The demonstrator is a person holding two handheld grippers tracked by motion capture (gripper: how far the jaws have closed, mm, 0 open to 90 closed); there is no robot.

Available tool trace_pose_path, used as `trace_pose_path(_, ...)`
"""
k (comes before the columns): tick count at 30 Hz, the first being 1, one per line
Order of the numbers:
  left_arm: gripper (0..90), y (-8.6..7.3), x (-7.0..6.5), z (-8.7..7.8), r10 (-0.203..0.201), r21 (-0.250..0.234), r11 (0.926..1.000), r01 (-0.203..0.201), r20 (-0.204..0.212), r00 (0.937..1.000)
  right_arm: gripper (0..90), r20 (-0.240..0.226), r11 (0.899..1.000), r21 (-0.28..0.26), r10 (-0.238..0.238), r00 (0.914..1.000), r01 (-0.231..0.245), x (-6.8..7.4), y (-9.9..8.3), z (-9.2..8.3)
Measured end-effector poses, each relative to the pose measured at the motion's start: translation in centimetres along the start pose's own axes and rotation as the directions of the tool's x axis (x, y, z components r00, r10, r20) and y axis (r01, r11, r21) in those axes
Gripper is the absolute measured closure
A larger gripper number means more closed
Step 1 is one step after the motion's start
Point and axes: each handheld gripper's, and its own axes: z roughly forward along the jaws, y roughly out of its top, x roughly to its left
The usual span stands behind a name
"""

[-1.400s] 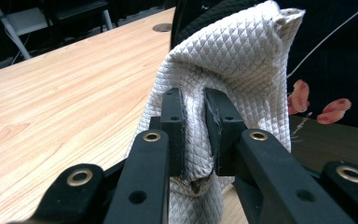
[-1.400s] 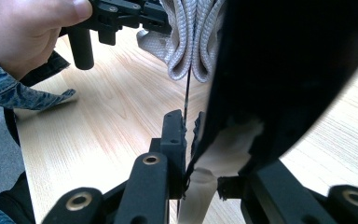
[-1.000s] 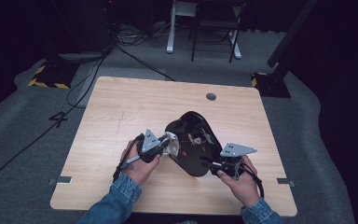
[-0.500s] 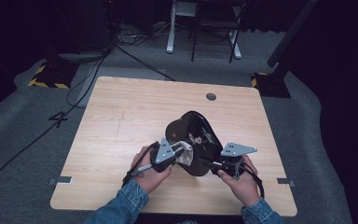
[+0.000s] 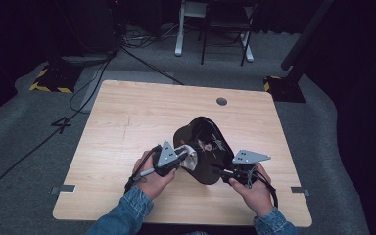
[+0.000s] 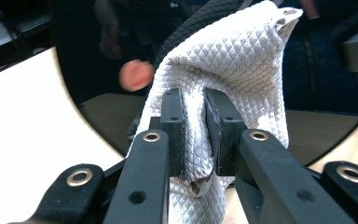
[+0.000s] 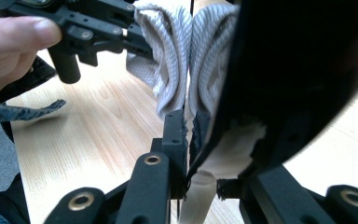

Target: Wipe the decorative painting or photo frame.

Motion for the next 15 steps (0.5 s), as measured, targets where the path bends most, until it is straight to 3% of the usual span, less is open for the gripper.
trace_pose_path(10, 78.1, -1.1, 2.5, -0.1, -0.047, 0.027, 0.9984, 0.05, -0.076, 0.996, 78.1, -0.006, 1.0, 0.0, 0.005, 1.0, -0.005, 0.0, 0.0, 0.0)
trace_pose_path(15, 78.1, -1.5, 3.0, 0.0, -0.064, 0.035, 0.9971, 0.067, -0.084, 0.9944, 77.9, -0.007, 1.0, 0.0, 0.007, 1.0, -0.007, 0.0, 0.0, 0.0)
